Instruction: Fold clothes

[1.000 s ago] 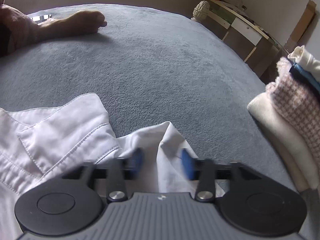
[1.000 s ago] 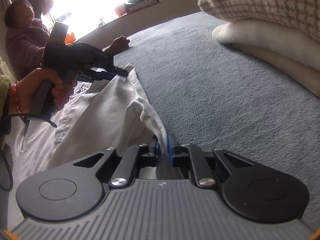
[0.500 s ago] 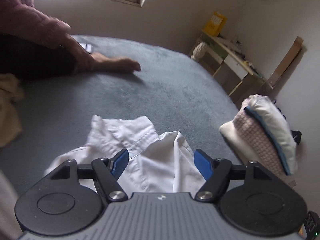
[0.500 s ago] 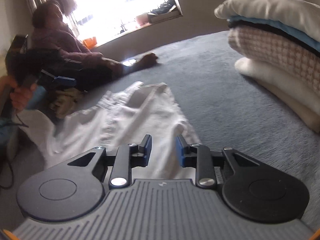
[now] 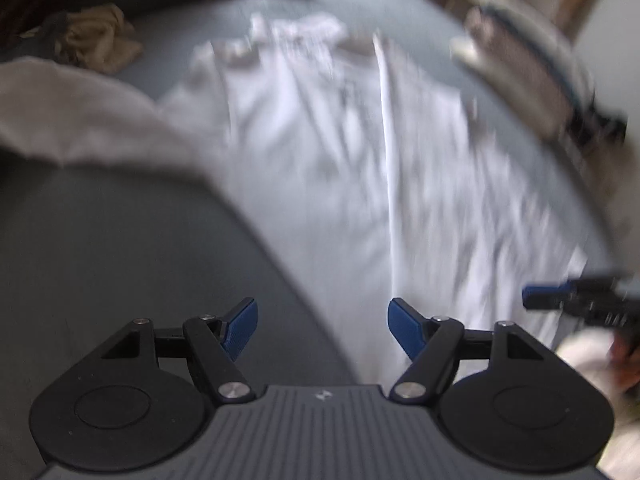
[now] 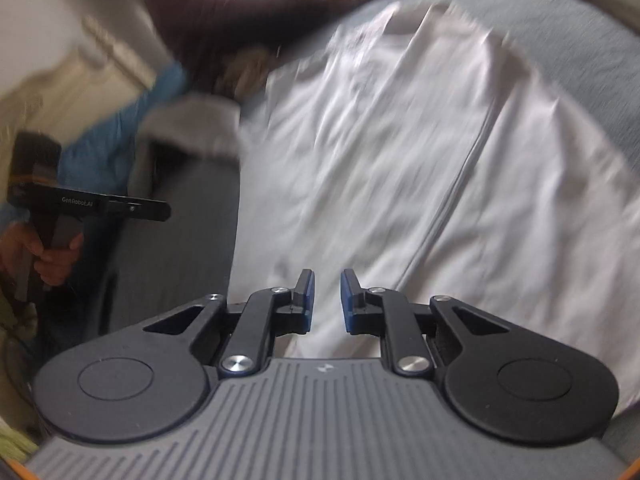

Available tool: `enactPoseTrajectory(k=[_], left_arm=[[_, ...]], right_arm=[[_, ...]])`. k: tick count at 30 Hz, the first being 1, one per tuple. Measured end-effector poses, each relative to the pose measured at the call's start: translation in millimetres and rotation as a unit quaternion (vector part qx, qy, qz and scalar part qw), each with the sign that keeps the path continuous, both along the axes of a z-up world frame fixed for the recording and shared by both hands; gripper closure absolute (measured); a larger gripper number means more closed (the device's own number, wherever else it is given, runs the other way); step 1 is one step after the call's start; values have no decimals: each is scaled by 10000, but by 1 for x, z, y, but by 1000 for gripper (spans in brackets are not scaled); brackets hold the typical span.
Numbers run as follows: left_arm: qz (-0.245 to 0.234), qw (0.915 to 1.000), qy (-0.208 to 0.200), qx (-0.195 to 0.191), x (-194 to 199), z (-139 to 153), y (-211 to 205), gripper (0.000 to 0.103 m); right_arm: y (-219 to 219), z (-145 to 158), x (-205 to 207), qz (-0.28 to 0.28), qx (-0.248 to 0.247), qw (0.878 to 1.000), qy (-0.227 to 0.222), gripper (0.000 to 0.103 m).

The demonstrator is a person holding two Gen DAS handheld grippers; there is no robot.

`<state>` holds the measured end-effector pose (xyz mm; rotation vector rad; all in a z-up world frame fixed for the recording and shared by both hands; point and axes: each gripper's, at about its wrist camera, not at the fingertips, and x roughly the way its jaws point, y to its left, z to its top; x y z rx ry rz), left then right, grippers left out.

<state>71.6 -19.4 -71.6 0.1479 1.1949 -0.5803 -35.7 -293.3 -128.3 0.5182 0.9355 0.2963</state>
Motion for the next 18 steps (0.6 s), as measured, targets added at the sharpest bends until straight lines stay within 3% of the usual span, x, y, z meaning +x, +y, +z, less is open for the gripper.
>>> enactPoseTrajectory(k=[2, 6, 9, 11, 14, 18], left_arm=[[31, 9999, 67, 82, -20, -18, -1, 30], [620, 9975, 112, -327, -23, -26, 25, 30], [1118, 9914, 7, -681, -16, -21, 53, 30], [1469, 9855, -283, -801, 1, -10, 79, 30], [2316, 9656, -733, -929, 41, 8, 127, 30], [3617, 9165, -1442, -918, 99, 29, 197, 30]], right_arm=[[26, -17, -2, 249, -57, 9994, 249, 90], [70, -50, 5, 765, -675, 9932, 558, 90], [74, -35, 10, 694, -723, 9936, 528, 90], [70, -11, 11, 568, -784, 9951, 208, 90], [70, 14, 36, 428, -685, 9966, -143, 89], [77, 44, 76, 271, -425, 9967, -633, 88]])
